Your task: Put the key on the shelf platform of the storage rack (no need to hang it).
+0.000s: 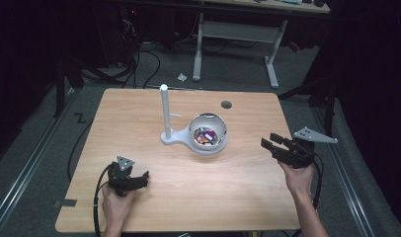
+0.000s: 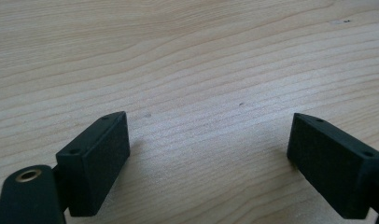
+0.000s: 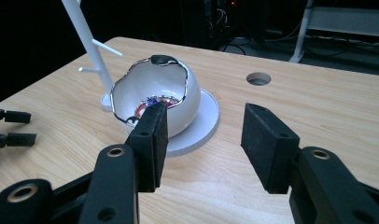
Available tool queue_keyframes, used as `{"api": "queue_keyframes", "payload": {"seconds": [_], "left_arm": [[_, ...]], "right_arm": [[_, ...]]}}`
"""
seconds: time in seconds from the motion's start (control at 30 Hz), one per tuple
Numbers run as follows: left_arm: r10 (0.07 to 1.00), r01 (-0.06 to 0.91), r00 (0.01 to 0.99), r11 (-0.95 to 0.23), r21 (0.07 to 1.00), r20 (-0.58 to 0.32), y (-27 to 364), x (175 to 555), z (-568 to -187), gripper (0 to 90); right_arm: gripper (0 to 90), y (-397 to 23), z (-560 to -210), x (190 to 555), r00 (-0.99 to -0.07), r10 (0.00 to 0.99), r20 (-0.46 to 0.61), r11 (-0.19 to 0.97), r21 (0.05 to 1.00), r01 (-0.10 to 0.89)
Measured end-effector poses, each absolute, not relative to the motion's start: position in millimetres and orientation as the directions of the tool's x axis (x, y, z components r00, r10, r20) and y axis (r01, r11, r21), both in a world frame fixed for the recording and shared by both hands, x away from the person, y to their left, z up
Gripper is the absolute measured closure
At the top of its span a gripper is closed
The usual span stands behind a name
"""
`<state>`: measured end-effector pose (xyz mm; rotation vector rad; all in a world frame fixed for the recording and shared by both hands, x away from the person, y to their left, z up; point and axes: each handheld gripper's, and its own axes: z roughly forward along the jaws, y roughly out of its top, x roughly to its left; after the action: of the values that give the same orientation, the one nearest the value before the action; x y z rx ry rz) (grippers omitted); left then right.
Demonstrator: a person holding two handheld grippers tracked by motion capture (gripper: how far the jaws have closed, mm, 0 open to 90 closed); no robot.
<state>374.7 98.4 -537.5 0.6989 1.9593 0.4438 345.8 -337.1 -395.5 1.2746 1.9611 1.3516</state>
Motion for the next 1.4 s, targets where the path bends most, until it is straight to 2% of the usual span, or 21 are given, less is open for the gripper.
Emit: {"api": "queue_keyframes", "payload": {"seconds": [0.53, 1.4], "left_arm": [[0.64, 0.285, -0.363, 0.768, 0.573, -0.677, 98.4, 374.7, -537.5, 13.3], [0.64, 0.285, -0.363, 0.768, 0.573, -0.677, 98.4, 374.7, -537.5, 13.3]], "right_arm": [[51.2, -333.1, -412.0, 328.4, -0.489, 0.858, 0.157, 0.085, 0.896, 0.437], [50.8, -311.7, -449.5, 326.5, -0.501, 0.848, 0.17, 0.105, 0.874, 0.474]]}}
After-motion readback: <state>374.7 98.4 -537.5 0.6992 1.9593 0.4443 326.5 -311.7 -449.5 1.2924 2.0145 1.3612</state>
